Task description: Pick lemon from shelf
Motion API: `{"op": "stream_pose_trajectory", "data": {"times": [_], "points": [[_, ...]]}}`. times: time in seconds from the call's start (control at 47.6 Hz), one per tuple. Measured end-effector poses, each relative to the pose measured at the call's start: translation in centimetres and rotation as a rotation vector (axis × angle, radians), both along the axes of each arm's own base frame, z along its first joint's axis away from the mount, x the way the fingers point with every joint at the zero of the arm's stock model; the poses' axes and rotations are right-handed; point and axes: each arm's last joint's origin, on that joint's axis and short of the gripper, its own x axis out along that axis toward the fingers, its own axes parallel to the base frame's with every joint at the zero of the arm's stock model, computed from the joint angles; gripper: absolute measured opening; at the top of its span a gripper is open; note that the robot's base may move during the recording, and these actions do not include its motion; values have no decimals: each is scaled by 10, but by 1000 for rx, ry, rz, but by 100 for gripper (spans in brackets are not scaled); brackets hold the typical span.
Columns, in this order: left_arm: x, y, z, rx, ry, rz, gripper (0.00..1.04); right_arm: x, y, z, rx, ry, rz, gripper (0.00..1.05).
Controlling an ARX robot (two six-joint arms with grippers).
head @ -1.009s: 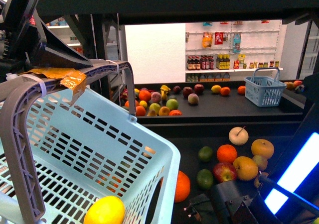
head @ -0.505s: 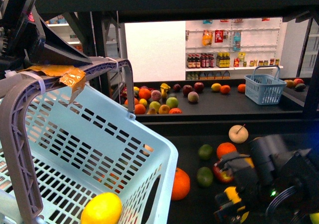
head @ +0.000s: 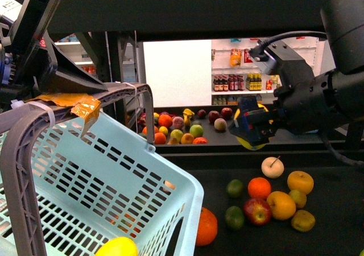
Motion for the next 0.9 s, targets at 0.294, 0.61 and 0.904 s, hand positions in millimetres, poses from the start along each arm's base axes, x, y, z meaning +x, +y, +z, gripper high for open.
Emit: {"op": "stream_pose_trajectory", "data": {"times": [0.294, 0.61, 0.904], "points": [[0, 0, 0, 0, 0, 0, 12, -18, 51, 2, 66, 49, 130, 64], [0, 0, 0, 0, 0, 0, 12, -31, 89, -3, 82, 80, 228, 64], [0, 0, 0, 0, 0, 0, 12, -32, 106, -15, 81, 106, 256, 64]]}}
